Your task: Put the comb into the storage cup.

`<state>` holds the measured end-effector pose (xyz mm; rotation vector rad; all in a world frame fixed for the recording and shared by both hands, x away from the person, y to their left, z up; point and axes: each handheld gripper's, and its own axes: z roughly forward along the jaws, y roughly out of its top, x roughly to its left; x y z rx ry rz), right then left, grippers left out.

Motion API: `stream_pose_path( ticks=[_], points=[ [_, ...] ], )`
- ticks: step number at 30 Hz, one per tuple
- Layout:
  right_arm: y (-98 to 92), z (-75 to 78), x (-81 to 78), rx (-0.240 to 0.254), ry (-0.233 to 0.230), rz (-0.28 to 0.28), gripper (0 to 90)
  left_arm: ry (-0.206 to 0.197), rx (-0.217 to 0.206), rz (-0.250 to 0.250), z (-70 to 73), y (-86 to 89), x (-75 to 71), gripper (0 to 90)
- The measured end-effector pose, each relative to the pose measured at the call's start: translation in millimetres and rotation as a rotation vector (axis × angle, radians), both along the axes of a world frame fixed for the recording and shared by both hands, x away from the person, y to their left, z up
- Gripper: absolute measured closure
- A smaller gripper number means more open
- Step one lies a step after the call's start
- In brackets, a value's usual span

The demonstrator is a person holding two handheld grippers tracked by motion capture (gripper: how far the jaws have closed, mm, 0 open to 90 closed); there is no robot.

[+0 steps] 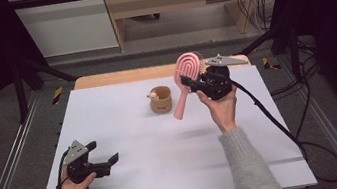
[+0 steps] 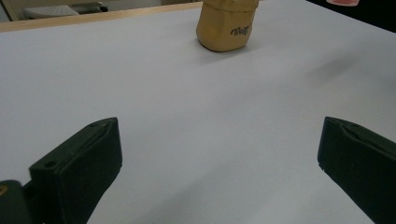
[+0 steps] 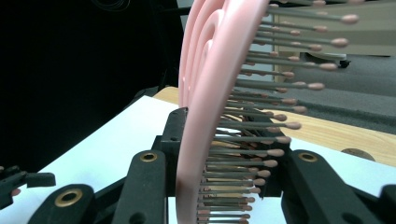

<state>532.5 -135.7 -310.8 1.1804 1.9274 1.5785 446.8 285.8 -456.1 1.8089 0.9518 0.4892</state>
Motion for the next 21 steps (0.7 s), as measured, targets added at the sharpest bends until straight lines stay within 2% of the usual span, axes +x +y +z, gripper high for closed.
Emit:
stream_pose_path(
  ticks=[12,21],
  points=[
    [7.0,5.0,15.3,-0.023,-0.008,-0.024,63.2,0.006,0.008,-0.001,-1.9,2.1,0.5,0.0],
    [10.1,10.8,24.9,-0.015,-0.013,-0.046,63.2,0.004,0.007,-0.001,-1.9,2.7,0.5,0.0]
  ],
)
